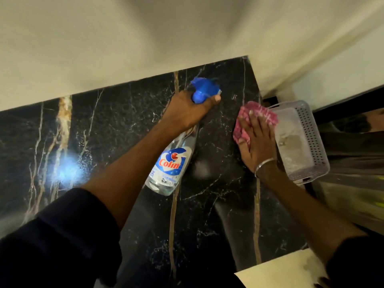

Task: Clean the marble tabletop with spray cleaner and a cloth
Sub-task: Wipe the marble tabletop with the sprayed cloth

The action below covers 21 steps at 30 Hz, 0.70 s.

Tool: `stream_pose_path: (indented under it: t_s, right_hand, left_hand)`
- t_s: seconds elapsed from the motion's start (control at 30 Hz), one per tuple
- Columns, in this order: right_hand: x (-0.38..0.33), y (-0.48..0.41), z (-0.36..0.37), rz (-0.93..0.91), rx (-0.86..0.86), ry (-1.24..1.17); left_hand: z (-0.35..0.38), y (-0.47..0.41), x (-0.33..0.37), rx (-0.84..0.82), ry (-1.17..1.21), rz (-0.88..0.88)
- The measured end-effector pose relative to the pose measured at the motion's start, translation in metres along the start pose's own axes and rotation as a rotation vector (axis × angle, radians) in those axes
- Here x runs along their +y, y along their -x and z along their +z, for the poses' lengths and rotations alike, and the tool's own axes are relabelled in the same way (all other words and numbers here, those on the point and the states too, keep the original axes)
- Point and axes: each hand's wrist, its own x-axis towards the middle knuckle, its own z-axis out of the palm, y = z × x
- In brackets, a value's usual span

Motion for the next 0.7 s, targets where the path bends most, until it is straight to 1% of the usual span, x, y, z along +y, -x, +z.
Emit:
stream_pose_path:
  t_s: [0.07, 0.13, 0.2, 0.27, 0.4, 0.47, 0.53, 0.63, 0.67, 0.7]
  right_hand:
    - [-0.007, 0.018, 0.005, 0.049, -0.016, 0.038]
    - [-0.021, 0.016, 0.006, 0.158, -0.019, 0.027]
    - [-0.049, 0.006, 0.005, 0.193, -0.016, 0.002]
    - [-0.086, -0.008, 0.007, 0.115, -0.040, 0.003]
    - [-0.183, -0.028, 0.021, -0.152, -0.057, -0.049]
    - [-0.214, -0.023, 0.028, -0.274, -0.131, 0.006]
    - [-0.219, -0.018, 0.034, -0.385, -0.121, 0.041]
    - [-0.190, -0.021, 0.033, -0.530, -0.132, 0.073]
    - [-0.176, -0.025, 0.030, -0.529, -0.130, 0.084]
    - [-0.161, -0.031, 0.026, -0.489, -0.113, 0.083]
  left_hand:
    - [-0.003, 0.005, -0.005, 0.020, 0.020, -0.008]
    - [-0.012, 0.012, -0.011, 0.049, 0.046, -0.020]
    - [-0.022, 0.019, -0.022, 0.078, 0.062, -0.051]
    - [-0.034, 0.028, -0.034, 0.109, 0.054, -0.087]
    - [-0.055, 0.046, -0.047, 0.200, -0.020, -0.127]
    - [-0.065, 0.054, -0.049, 0.221, -0.064, -0.117]
    - [-0.075, 0.060, -0.052, 0.211, -0.088, -0.101]
    - [-0.085, 0.066, -0.056, 0.205, -0.076, -0.094]
    - [-0.087, 0.068, -0.056, 0.209, -0.068, -0.092]
    - [-0.088, 0.069, -0.057, 0.214, -0.065, -0.091]
